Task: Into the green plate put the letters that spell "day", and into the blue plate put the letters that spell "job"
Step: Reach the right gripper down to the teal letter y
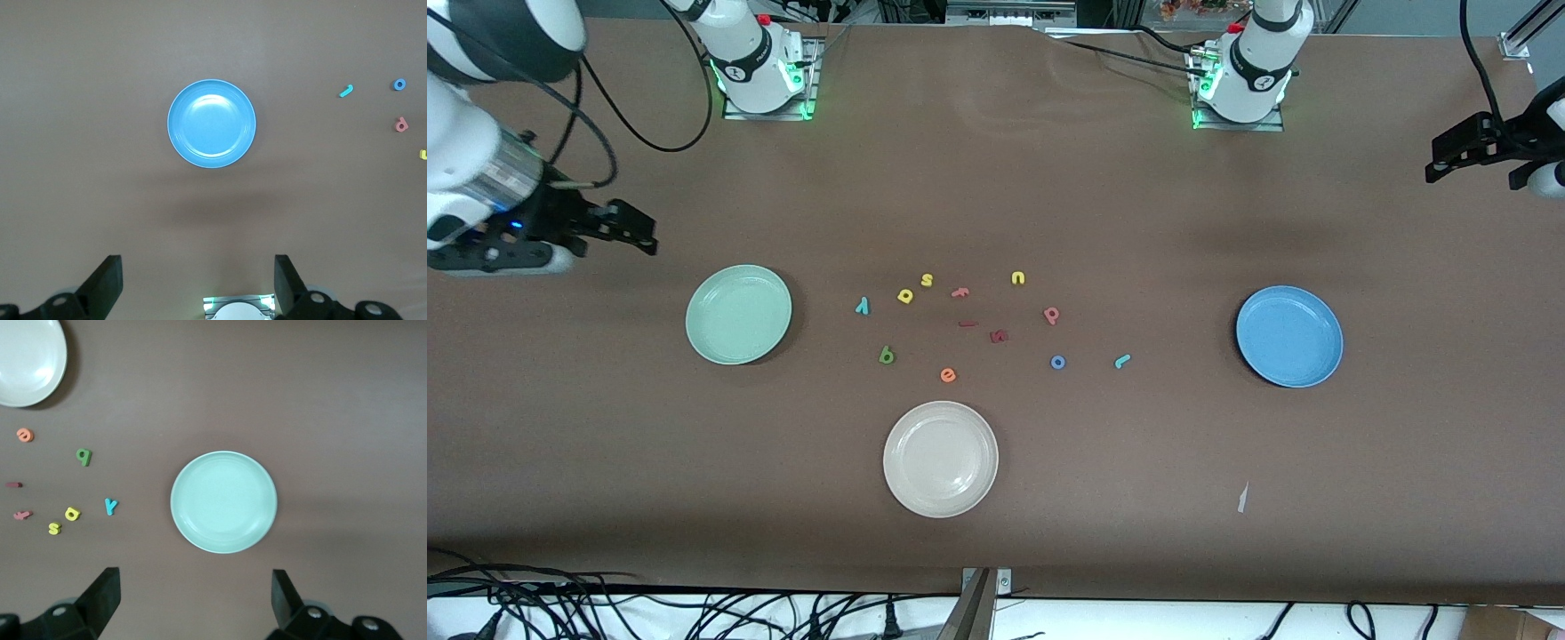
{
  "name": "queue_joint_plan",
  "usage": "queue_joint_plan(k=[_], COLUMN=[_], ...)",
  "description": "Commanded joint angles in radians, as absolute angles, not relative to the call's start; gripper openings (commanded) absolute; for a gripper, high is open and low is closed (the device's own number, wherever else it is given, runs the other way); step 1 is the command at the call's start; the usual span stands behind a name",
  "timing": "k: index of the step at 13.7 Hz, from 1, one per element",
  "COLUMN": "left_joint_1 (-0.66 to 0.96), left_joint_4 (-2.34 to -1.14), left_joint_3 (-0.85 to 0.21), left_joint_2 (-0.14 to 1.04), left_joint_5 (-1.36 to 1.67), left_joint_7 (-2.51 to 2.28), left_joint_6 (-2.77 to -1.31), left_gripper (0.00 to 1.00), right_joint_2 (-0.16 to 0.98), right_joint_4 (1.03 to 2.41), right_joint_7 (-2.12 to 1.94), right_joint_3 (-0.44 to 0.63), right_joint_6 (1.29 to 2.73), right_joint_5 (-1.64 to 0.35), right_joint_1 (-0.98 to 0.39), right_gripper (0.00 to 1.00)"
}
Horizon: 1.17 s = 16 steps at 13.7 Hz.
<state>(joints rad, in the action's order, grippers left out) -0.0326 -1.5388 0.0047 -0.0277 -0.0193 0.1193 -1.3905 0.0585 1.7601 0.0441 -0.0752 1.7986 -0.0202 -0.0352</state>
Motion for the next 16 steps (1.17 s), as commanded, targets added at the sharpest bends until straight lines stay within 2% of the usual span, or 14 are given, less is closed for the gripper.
queue_joint_plan(k=[1,6,8,10,12,16], left_joint_1=[-0.023,-0.025,-0.025,-0.025,-0.025,-0.025], left_joint_4=[-1.505,-1.503,-1.482,-1.482,-1.482,-1.479], left_joint_3=[0.005,-0.026,-0.032,-0.035,-0.037,-0.04], left_joint_2=[-0.012,-0.014,-0.014,-0.014,-0.014,-0.012], left_joint_5=[-0.04,-0.04,-0.04,-0.04,-0.04,-0.041], left_joint_7=[0.106,0.106,0.106,0.106,0.106,0.106], left_joint_6=[-1.37,-1.368,-1.368,-1.365,-1.365,-1.364], left_gripper=[1.0,1.0,1.0,1.0,1.0,1.0], right_joint_2=[0.165,0.354,0.393,0.402,0.4,0.423], right_joint_4=[1.74,1.747,1.756,1.82,1.931,2.005], right_joint_7=[0.052,0.216,0.3,0.383,0.501,0.626], right_joint_3=[-0.091,-0.094,-0.092,-0.092,-0.092,-0.091], right_joint_6=[1.867,2.051,2.059,2.087,2.245,2.37], right_joint_5=[-0.012,-0.006,-0.006,-0.005,0.036,0.071], right_joint_1=[-0.086,-0.191,-0.227,-0.265,-0.294,-0.345], right_gripper=[1.0,1.0,1.0,1.0,1.0,0.99])
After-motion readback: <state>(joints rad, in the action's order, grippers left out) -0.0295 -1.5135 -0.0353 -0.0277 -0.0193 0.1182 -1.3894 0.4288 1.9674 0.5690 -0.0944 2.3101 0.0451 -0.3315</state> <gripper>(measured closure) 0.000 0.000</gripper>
